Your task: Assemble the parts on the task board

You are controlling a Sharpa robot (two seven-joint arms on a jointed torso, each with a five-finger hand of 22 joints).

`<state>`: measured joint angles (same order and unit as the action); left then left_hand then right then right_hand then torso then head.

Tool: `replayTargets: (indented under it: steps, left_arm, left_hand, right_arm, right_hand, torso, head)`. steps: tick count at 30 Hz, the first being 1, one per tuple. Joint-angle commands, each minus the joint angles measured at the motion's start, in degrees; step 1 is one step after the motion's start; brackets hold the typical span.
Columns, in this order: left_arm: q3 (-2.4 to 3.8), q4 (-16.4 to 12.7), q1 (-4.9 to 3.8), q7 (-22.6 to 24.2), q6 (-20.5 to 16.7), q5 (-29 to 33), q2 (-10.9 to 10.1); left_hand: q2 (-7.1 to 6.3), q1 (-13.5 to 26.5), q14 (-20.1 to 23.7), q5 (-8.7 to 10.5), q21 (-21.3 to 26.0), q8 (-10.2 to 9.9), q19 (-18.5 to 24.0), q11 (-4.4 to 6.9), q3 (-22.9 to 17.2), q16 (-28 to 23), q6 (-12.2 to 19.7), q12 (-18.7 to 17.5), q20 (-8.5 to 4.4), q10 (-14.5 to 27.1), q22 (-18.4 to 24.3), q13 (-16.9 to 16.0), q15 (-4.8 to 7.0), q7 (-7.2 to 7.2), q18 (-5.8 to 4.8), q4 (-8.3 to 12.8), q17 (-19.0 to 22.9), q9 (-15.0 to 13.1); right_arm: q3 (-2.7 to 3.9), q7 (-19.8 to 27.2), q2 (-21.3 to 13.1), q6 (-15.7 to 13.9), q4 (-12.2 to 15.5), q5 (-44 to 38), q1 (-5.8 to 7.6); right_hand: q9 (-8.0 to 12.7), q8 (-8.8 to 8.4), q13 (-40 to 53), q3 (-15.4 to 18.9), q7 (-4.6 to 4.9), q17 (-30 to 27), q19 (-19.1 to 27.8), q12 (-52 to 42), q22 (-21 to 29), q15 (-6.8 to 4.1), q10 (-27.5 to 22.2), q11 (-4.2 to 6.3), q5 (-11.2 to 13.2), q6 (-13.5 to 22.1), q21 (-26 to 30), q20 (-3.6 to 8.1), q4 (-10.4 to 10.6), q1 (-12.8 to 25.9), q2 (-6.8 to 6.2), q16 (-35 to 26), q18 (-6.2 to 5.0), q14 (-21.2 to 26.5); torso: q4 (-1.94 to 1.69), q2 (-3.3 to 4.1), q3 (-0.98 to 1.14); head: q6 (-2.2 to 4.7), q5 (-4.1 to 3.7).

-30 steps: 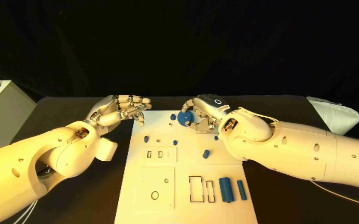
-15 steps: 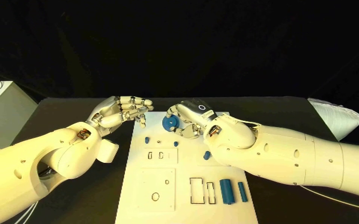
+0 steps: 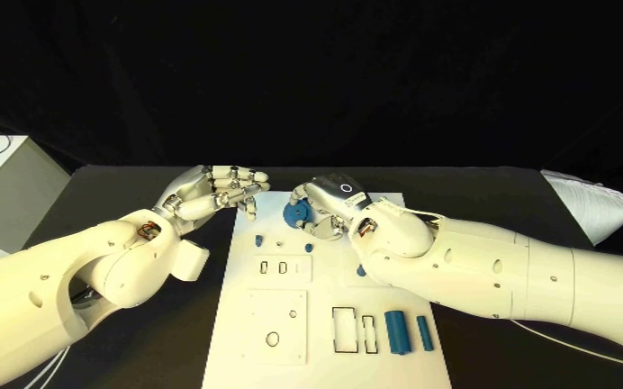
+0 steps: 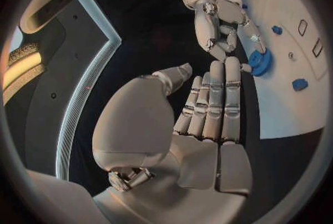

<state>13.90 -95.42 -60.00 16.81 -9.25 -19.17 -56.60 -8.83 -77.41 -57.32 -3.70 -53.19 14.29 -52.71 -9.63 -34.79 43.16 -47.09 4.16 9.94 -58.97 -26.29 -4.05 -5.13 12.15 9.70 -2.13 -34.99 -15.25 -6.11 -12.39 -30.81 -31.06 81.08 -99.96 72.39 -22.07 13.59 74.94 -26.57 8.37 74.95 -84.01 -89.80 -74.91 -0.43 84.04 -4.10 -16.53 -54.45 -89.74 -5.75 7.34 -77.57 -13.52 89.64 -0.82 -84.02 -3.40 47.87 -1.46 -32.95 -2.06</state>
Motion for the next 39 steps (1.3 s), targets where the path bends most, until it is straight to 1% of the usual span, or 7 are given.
replayTargets:
  steps: [1, 12, 25, 31, 34, 38, 39]
  left_arm:
    - [0.04, -0.24, -0.02, 0.57, 0.98, -0.32, 0.06]
    - [0.04, 0.23, 0.00, 0.61, 1.28, -0.47, 0.52]
    - [0.04, 0.51, 0.02, 0.69, 1.36, -0.50, 0.76]
    - [0.04, 0.45, 0.01, 0.67, 1.36, -0.50, 0.73]
    - [0.04, 0.44, 0.01, 0.66, 1.33, -0.50, 0.67]
    - [0.04, 0.44, 0.01, 0.65, 1.46, -0.07, 0.60]
    - [0.04, 0.44, 0.01, 0.65, 1.48, 0.18, 0.59]
  left_hand:
    - [0.12, 0.36, 0.34, 0.11, -0.36, -0.22, 0.46, 0.02, -0.20, 0.26, 0.20, 0.22, 0.11, 0.17, -0.08, -0.08, 0.13, 1.39, 0.91, 0.01, 0.08, -0.09]
    - [0.11, 0.36, 0.34, 0.11, -0.42, -0.20, 0.51, 0.04, -0.19, 0.30, 0.17, 0.28, 0.11, 0.14, -0.09, -0.09, 0.14, 1.36, 0.92, 0.04, 0.11, -0.13]
    - [0.11, 0.36, 0.34, 0.11, -0.42, -0.20, 0.51, 0.04, -0.19, 0.30, 0.17, 0.28, 0.11, 0.14, -0.09, -0.09, 0.14, 1.36, 0.92, 0.04, 0.11, -0.13]
    - [0.11, 0.36, 0.34, 0.11, -0.42, -0.20, 0.51, 0.04, -0.19, 0.30, 0.17, 0.28, 0.11, 0.14, -0.09, -0.09, 0.14, 1.36, 0.92, 0.04, 0.11, -0.13]
    - [0.11, 0.36, 0.34, 0.11, -0.42, -0.20, 0.51, 0.04, -0.19, 0.30, 0.17, 0.28, 0.11, 0.14, -0.09, -0.09, 0.14, 1.36, 0.92, 0.04, 0.11, -0.13]
    - [0.11, 0.36, 0.34, 0.11, -0.42, -0.20, 0.51, 0.04, -0.19, 0.30, 0.17, 0.28, 0.11, 0.14, -0.09, -0.09, 0.14, 1.36, 0.92, 0.04, 0.11, -0.13]
    - [0.11, 0.35, 0.35, 0.11, -0.50, -0.20, 0.55, 0.04, -0.19, 0.33, 0.18, 0.32, 0.10, 0.17, -0.09, -0.09, 0.15, 1.37, 0.92, 0.07, 0.14, -0.16]
  right_arm:
    - [0.00, -0.82, 0.25, 1.63, -0.43, -1.18, -0.04]
    - [-0.18, -1.64, 0.53, 3.15, -1.35, -1.48, -0.08]
    - [-0.25, -1.52, 0.63, 3.59, -1.79, -1.42, -0.10]
    - [-0.28, -1.08, 1.06, 3.59, -2.10, -1.08, -0.13]
    - [-0.29, -0.83, 1.09, 3.64, -2.17, -0.78, -0.13]
    - [-0.30, -0.51, 0.92, 3.70, -2.23, 0.44, -0.13]
    - [-0.31, -0.48, 0.85, 3.73, -2.21, 0.78, -0.13]
  right_hand:
    - [-0.10, 0.18, 15.06, -0.29, -0.11, 15.05, -5.99, -0.20, -15.09, -0.23, 5.96, 0.50, 0.14, -0.36, -0.26, 0.50, -0.01, 0.58, 0.06, 0.36, 0.82, -5.98]
    - [-0.10, 0.20, 15.06, -0.32, -0.12, 15.05, -5.99, -0.20, -15.09, -0.24, 5.96, 0.51, 0.18, -0.41, -0.26, 0.51, -0.03, 0.62, 0.03, 0.36, 0.82, -5.98]
    - [-0.05, 0.10, 15.06, -0.34, -0.09, 15.05, -5.95, -0.20, -15.00, -0.27, 5.96, 0.49, 0.56, -0.32, -0.19, 0.54, -0.04, 1.01, -0.22, 0.36, 0.80, -5.98]
    - [1.05, -2.67, 15.06, -0.19, 0.88, 15.05, -5.89, -0.20, -14.87, 0.32, 5.96, -0.34, 1.91, 3.44, -0.08, 0.14, 0.12, 2.30, -0.74, 0.36, 0.76, -5.98]
    - [1.47, -3.98, 14.95, 0.99, 1.04, 15.05, -5.87, -0.07, -14.83, 0.57, 5.83, -0.53, 3.87, 4.70, -0.04, -0.14, 0.60, 3.23, -0.91, 0.36, 0.75, -5.98]
    - [2.22, -6.03, 14.59, 7.64, 1.17, 15.05, -5.84, 0.35, -14.76, 0.80, 5.40, -0.70, 7.07, 6.33, 0.01, -0.38, 3.58, 4.89, 0.19, 0.36, 0.73, -5.98]
    - [2.51, -6.74, 14.30, 12.29, 1.45, 15.05, -5.84, 0.67, -14.78, 1.09, 5.07, -1.07, 11.31, 6.89, 0.00, -0.54, 6.76, 5.96, 0.95, 0.36, 0.74, -5.98]
  torso:
    - [-0.04, 0.00, 0.00]
    - [0.15, -0.03, -0.08]
    - [0.00, -0.10, -0.04]
    - [-0.02, -0.09, -0.01]
    - [0.05, -0.11, 0.01]
    - [0.09, -0.11, 0.02]
    - [0.10, -0.11, 0.03]
  head:
    - [-0.32, 0.06]
    - [-0.58, 0.09]
    - [-0.80, 0.02]
    - [-0.81, 0.11]
    - [-0.86, 0.17]
    - [-0.81, 0.19]
    - [-0.78, 0.21]
